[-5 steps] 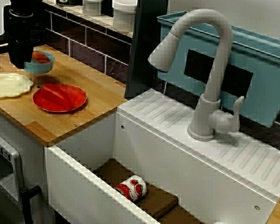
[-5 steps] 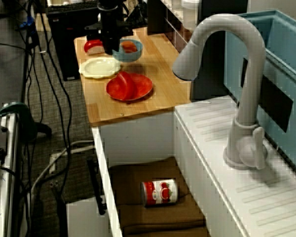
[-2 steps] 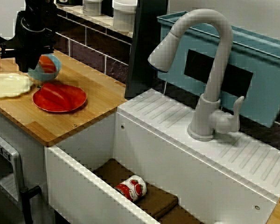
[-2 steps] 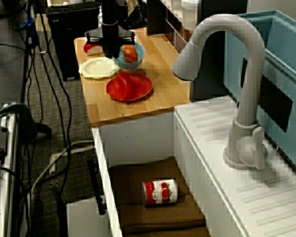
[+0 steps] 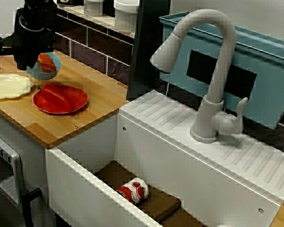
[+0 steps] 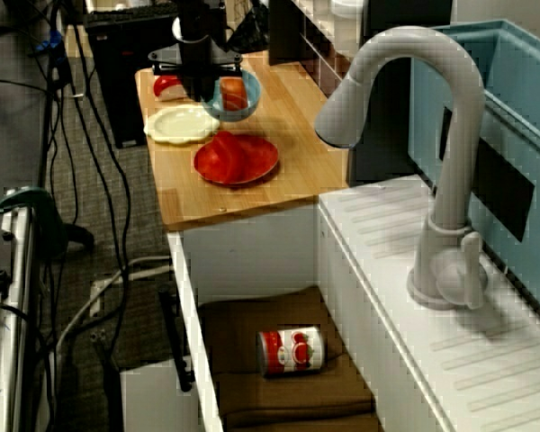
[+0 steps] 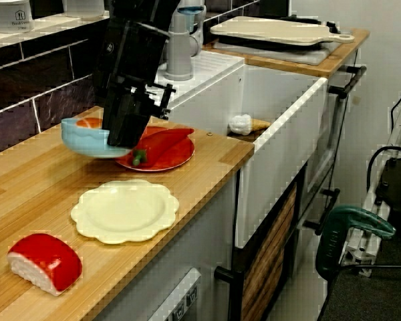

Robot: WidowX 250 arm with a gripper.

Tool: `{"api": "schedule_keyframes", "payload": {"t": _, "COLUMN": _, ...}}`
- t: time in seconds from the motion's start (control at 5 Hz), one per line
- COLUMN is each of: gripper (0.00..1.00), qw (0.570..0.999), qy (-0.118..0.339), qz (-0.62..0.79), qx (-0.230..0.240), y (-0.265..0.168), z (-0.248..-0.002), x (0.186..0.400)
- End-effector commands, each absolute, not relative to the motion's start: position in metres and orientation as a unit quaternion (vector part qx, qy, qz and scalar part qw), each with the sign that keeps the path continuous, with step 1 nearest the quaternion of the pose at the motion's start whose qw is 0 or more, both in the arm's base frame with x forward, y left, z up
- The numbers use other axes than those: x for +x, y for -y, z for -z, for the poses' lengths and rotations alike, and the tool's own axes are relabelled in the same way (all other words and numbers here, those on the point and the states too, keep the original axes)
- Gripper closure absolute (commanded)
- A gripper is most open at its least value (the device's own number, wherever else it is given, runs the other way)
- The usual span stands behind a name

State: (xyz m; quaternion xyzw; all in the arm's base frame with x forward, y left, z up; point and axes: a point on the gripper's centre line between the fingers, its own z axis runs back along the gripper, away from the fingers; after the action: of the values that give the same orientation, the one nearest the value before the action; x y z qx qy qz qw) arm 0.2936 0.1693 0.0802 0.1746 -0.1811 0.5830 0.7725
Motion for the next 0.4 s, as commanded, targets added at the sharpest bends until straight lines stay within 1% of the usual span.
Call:
{"api": "schedule_keyframes", "payload": {"t": 0.0, "gripper": 1.00, "qw": 0.779, "qy": 0.227, "qz": -0.563, "qx": 0.158, "y": -0.1613, "z": -0.1106, "x": 0.2842}}
{"api": "schedule_keyframes", "payload": {"t": 0.2, "gripper": 1.00, "qw": 0.787, "qy": 0.268, "qz": -0.534, "qx": 0.155, "y": -0.1536, "z": -0.1110, "x": 0.2818}}
